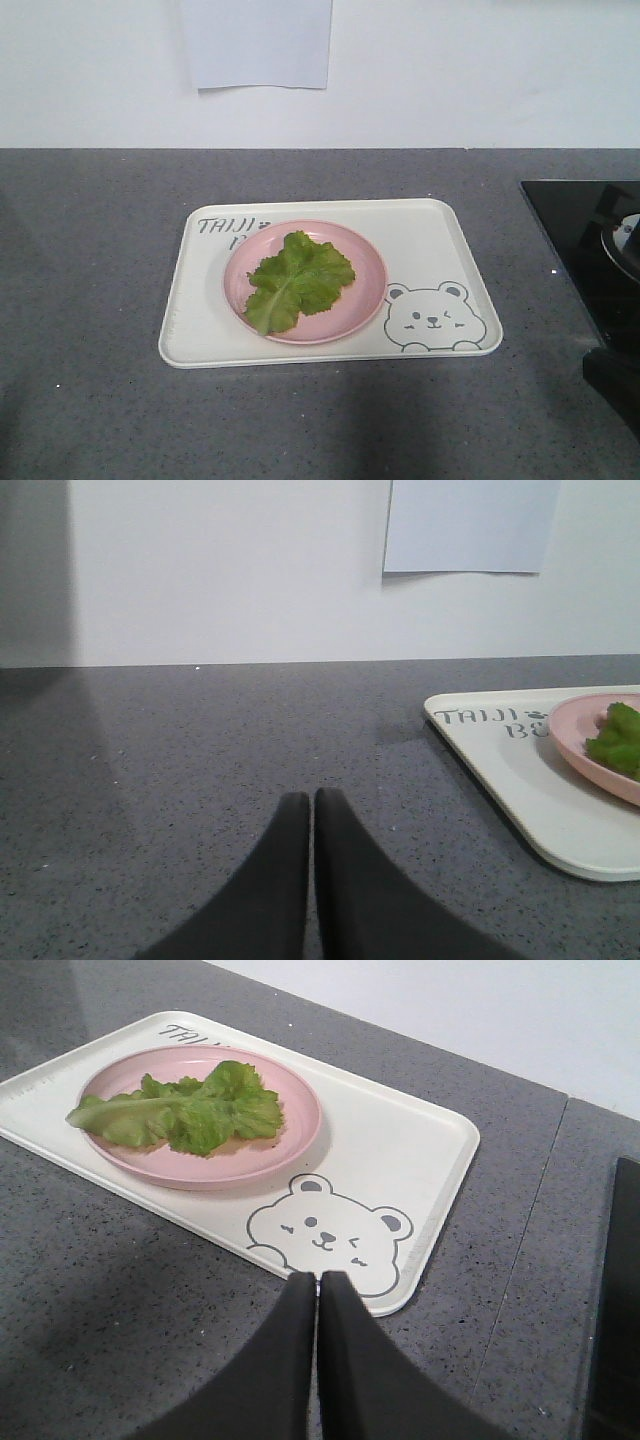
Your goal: Transfer vegetables to tray and serve
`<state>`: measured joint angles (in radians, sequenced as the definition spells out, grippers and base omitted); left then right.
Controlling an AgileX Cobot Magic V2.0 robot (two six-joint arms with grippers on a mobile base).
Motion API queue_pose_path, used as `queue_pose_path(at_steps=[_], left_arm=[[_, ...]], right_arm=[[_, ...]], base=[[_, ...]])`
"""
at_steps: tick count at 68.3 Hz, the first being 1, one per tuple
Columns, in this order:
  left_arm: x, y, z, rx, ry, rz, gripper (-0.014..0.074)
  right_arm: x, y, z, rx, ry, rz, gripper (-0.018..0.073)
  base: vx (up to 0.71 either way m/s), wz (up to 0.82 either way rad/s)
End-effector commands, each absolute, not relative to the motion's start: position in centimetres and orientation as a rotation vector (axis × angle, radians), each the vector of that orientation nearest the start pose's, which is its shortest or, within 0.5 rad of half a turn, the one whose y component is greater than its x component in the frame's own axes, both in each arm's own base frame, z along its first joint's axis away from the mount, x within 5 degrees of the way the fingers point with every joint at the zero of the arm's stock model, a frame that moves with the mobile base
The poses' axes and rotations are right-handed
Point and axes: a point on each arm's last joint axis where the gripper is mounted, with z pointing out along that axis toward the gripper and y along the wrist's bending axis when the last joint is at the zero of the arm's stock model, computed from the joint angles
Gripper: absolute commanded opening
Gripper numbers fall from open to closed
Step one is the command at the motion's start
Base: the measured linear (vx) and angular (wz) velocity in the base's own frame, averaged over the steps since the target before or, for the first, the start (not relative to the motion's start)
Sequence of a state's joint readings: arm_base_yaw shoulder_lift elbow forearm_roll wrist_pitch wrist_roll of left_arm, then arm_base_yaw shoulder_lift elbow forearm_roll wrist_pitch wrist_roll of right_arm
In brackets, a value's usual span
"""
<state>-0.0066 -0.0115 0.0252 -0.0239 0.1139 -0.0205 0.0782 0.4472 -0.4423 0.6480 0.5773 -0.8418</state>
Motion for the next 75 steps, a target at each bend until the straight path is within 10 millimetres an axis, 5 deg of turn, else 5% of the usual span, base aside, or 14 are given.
queue_pose_path(at_steps=[1,32,61,75], left_arm=[[5.7,0.0,19.3,-0.032,1.552,-0.043,-0.0006],[5.7,0.0,19.3,-0.031,1.552,-0.042,-0.0006],[5.7,0.0,19.3,-0.031,1.552,-0.042,-0.0006],[5.7,0.0,19.3,-0.031,1.552,-0.042,-0.0006]], right_arm=[[9.0,3.5,30.3,-0.506,1.803,0.181,-0.0002],[9.0,3.7,29.9,-0.541,1.805,0.191,-0.0002],[6.3,1.3,23.1,-0.063,1.763,0.201,-0.0002],[5.4,0.5,21.8,-0.04,1.551,0.113,-0.0002]], base=[[0.0,0.0],[0.0,0.0],[0.0,0.0],[0.0,0.0]])
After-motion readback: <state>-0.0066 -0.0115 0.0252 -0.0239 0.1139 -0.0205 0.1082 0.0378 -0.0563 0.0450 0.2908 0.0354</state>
